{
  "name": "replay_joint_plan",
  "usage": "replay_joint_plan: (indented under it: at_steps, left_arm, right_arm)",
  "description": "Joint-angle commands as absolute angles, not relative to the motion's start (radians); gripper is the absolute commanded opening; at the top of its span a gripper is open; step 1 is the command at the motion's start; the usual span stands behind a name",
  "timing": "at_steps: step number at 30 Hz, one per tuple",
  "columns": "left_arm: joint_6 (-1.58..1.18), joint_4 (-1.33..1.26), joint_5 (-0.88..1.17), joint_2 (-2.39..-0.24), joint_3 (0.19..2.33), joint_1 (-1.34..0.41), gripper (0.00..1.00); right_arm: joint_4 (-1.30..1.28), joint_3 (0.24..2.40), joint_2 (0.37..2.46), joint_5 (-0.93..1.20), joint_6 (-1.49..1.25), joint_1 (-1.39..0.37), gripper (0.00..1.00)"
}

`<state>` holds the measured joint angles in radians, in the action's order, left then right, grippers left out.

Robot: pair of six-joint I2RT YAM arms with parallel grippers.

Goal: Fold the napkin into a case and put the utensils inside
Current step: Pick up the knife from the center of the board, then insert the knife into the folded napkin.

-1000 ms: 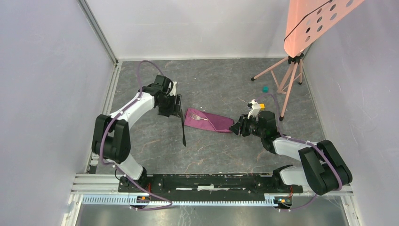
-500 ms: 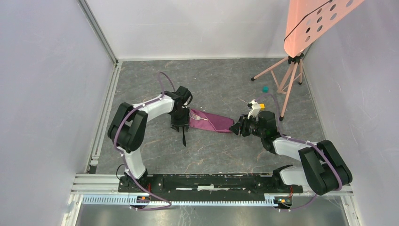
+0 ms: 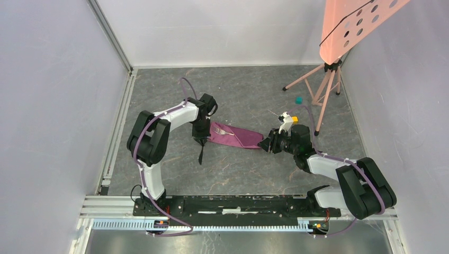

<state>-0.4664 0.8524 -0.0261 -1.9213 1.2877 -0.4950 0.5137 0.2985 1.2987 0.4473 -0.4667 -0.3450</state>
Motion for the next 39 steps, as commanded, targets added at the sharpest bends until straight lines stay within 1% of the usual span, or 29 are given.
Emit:
replay_joint_plan:
  at_steps: [1, 3, 4, 11, 13, 17, 22, 26, 29, 37, 39]
  left_arm:
    - [-0.387, 0.885, -0.073, -1.937, 1.266, -0.502, 0.15]
    - [-0.339, 0.892, -0.111, -1.913, 1.278, -0.502, 0.03]
    - [-0.303, 0.886, -0.124, -1.892, 1.281, -0.503, 0.02]
    - [-0.081, 0.844, -0.257, -1.730, 1.264, -0.483, 0.02]
    - [-0.027, 0.844, -0.266, -1.695, 1.268, -0.475, 0.02]
    - [0.123, 0.846, -0.197, -1.619, 1.279, -0.482, 0.02]
    - [0.278, 0.818, -0.053, -1.525, 1.258, -0.523, 0.02]
    - [0.402, 0.837, 0.031, -1.514, 1.259, -0.549, 0.02]
    - [0.478, 0.855, 0.049, -1.528, 1.254, -0.577, 0.02]
    - [0.617, 0.888, 0.003, -1.584, 1.226, -0.622, 0.02]
    - [0.649, 0.878, -0.061, -1.601, 1.219, -0.657, 0.02]
  right_arm:
    - [0.550, 0.297, 1.285, 0.453, -0.463, -0.350, 0.43]
    - [0.554, 0.297, 1.289, 0.458, -0.466, -0.350, 0.43]
    - [0.554, 0.297, 1.291, 0.458, -0.466, -0.349, 0.43]
    - [0.552, 0.296, 1.289, 0.457, -0.462, -0.349, 0.43]
    - [0.552, 0.296, 1.290, 0.456, -0.462, -0.350, 0.43]
    - [0.552, 0.297, 1.289, 0.454, -0.464, -0.350, 0.43]
    - [0.538, 0.293, 1.275, 0.429, -0.460, -0.350, 0.45]
    - [0.490, 0.299, 1.258, 0.375, -0.445, -0.349, 0.48]
    - [0.480, 0.303, 1.265, 0.369, -0.439, -0.349, 0.48]
    - [0.495, 0.304, 1.286, 0.386, -0.441, -0.350, 0.48]
    - [0.503, 0.304, 1.294, 0.392, -0.446, -0.350, 0.48]
